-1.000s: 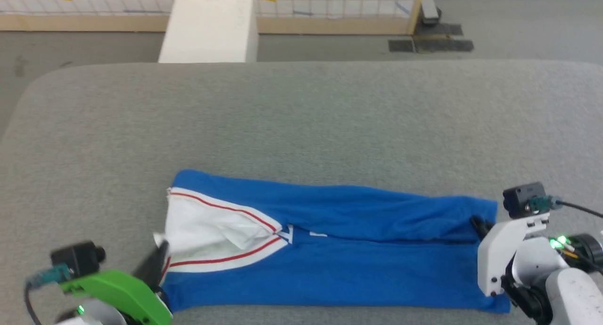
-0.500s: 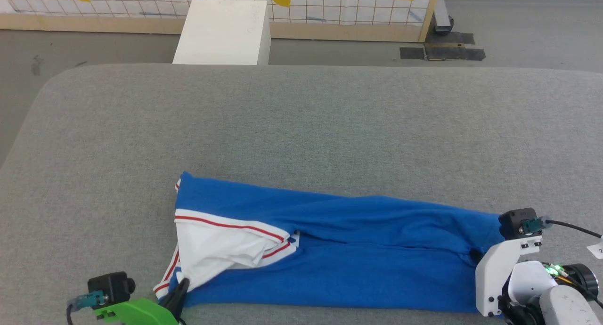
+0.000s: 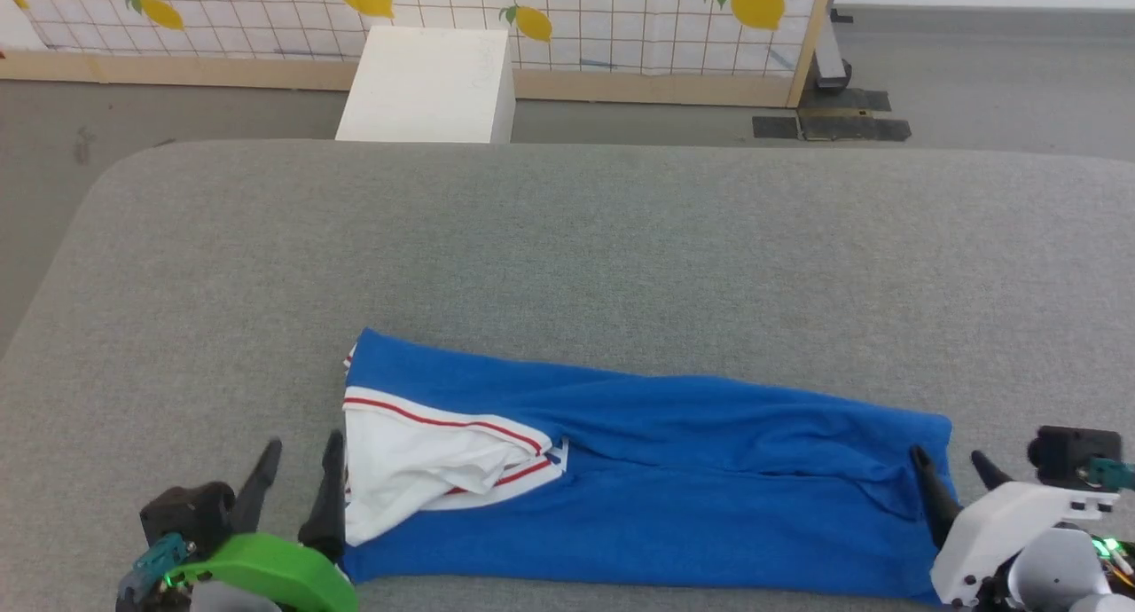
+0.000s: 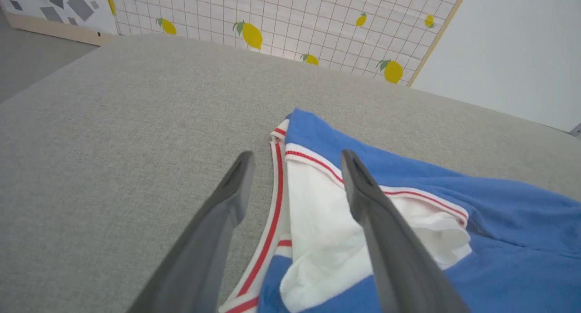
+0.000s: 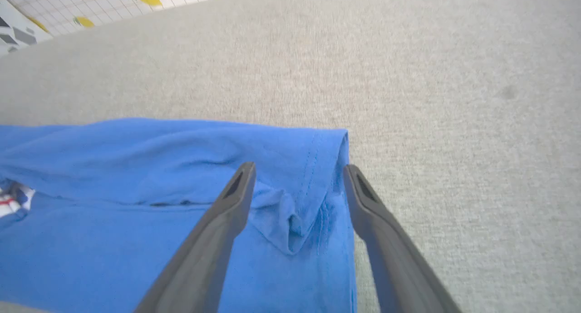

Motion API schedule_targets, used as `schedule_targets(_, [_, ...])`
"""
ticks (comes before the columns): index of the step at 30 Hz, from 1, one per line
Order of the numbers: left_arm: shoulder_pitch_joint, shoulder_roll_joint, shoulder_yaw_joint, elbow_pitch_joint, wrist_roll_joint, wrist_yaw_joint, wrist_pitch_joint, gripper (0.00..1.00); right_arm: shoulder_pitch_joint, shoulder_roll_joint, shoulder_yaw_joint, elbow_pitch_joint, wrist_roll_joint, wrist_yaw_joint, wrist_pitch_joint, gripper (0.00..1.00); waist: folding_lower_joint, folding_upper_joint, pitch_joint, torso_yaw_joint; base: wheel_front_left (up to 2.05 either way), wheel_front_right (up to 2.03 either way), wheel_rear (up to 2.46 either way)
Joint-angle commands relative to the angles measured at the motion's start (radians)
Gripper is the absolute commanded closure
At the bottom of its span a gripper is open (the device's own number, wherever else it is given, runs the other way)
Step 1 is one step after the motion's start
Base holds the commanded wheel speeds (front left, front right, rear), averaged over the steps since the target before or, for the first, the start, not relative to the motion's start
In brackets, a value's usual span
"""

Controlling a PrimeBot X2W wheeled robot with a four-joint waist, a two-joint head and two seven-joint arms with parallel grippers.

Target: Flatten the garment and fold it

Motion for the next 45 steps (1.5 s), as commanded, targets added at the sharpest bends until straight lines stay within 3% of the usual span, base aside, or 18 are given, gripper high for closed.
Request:
schedule_targets(1, [-0.032, -0.001, 0.004, 0.0, 0.031, 0.014, -0.027, 0.0, 0.014, 0.008, -0.015, -0.02, 0.004, -0.002, -0.029, 0.0, 0.0001, 0.0, -0.009, 0.006, 0.0, 0.0, 0.0])
schedule_targets(6, [-0.09, -0.014, 0.018, 0.022, 0.1, 0.022, -0.068, 0.0, 0.013, 0.013, -0.053, -0.016, 0.061, -0.002, -0.097, 0.0, 0.0001, 0.0, -0.018, 0.006, 0.0, 0.0, 0.0])
schedule_targets(13, [-0.162, -0.049, 0.082, 0.01, 0.235, 0.021, -0.077, 0.0, -0.05, 0.013, -0.08, 0.111, 0.087, -0.002, -0.111, 0.0, 0.0001, 0.0, -0.018, -0.003, 0.0, 0.0, 0.0])
schedule_targets(23, [-0.174, -0.106, 0.123, 0.04, 0.325, -0.029, -0.077, 0.0, -0.141, 0.014, -0.083, 0.353, 0.027, -0.002, 0.077, 0.0, 0.0001, 0.0, -0.016, -0.004, 0.0, 0.0, 0.0])
schedule_targets(29, [-0.174, -0.132, 0.153, 0.07, 0.344, -0.062, -0.077, 0.0, -0.18, 0.014, -0.072, 0.409, 0.038, -0.002, 0.172, 0.0, 0.0001, 0.0, -0.008, -0.002, 0.0, 0.0, 0.0])
schedule_targets(30, [-0.174, -0.136, 0.158, 0.074, 0.348, -0.066, -0.077, 0.0, -0.183, 0.014, -0.064, 0.414, 0.039, -0.002, 0.189, 0.04, 0.0001, 0.0, -0.007, -0.002, 0.0, 0.0, 0.0])
schedule_targets(31, [-0.174, -0.14, 0.162, 0.076, 0.35, -0.07, -0.077, 0.0, -0.185, 0.014, -0.06, 0.417, 0.04, -0.002, 0.201, 0.41, 0.0001, 0.0, -0.006, -0.001, 0.0, 0.0, 0.0])
schedule_targets(33, [-0.173, -0.147, 0.171, 0.082, 0.355, -0.077, -0.077, 0.0, -0.187, 0.014, -0.051, 0.42, 0.042, -0.002, 0.225, 0.85, 0.0001, 0.0, -0.004, -0.001, 0.0, 0.0, 0.0])
schedule_targets(34, [-0.172, -0.15, 0.175, 0.086, 0.358, -0.081, -0.077, 0.0, -0.187, 0.014, -0.049, 0.417, 0.042, -0.002, 0.232, 1.0, 0.0001, 0.0, -0.004, -0.001, 0.0, 0.0, 0.0])
schedule_targets(40, [-0.17, -0.168, 0.197, 0.108, 0.371, -0.103, -0.077, 0.0, -0.174, 0.014, -0.044, 0.37, 0.055, -0.002, 0.24, 1.0, 0.0001, 0.0, -0.005, -0.002, 0.0, 0.0, 0.0])
schedule_targets(45, [-0.172, -0.18, 0.21, 0.114, 0.381, -0.118, -0.077, 0.0, -0.161, 0.014, -0.129, 0.303, -0.026, -0.002, 0.212, 1.0, 0.0001, 0.0, -0.002, -0.002, 0.0, 0.0, 0.0])
